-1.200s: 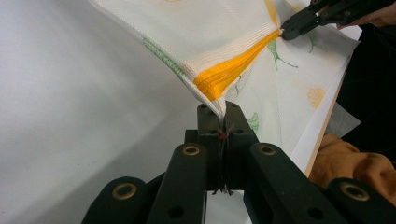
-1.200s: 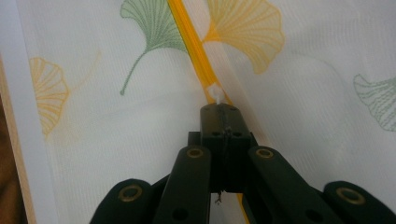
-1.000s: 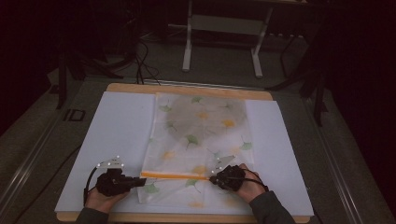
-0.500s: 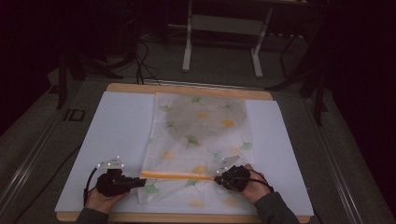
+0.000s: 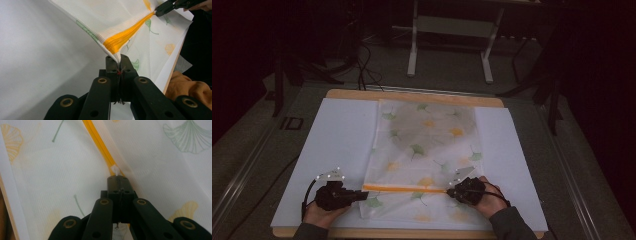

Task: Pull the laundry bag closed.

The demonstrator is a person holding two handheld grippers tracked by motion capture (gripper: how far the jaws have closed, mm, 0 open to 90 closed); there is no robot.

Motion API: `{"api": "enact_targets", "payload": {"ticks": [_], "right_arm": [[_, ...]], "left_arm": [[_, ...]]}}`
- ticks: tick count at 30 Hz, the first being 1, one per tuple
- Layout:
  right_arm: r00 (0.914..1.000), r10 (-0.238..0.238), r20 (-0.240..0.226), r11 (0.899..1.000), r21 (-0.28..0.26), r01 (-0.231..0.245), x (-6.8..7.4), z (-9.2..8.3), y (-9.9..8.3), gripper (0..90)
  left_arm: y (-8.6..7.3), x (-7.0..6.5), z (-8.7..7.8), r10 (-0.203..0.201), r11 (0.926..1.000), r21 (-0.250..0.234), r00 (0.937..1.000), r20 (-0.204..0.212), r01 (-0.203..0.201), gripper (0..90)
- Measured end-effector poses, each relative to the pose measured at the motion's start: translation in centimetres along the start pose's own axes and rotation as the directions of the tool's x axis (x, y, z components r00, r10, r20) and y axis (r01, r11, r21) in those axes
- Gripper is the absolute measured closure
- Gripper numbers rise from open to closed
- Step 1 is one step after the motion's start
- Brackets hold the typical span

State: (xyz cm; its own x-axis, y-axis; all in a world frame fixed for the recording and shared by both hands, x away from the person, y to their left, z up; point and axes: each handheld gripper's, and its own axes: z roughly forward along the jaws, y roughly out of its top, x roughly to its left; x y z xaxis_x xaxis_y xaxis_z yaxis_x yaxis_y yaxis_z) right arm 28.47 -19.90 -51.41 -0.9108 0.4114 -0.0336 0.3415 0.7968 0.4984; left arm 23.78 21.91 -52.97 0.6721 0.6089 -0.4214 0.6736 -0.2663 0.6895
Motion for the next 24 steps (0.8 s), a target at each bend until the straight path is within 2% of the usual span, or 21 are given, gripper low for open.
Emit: {"api": "enact_targets", "payload": {"ticks": [24], "right_arm": [[0.9992,0.028,0.027,0.999,0.038,-0.029,-0.7,-1.4,-1.9,90.0]], "left_arm": [[0.0,0.0,-0.1,0.0,1.0,-0.001,1.0,-0.001,0.0,88.4]]}}
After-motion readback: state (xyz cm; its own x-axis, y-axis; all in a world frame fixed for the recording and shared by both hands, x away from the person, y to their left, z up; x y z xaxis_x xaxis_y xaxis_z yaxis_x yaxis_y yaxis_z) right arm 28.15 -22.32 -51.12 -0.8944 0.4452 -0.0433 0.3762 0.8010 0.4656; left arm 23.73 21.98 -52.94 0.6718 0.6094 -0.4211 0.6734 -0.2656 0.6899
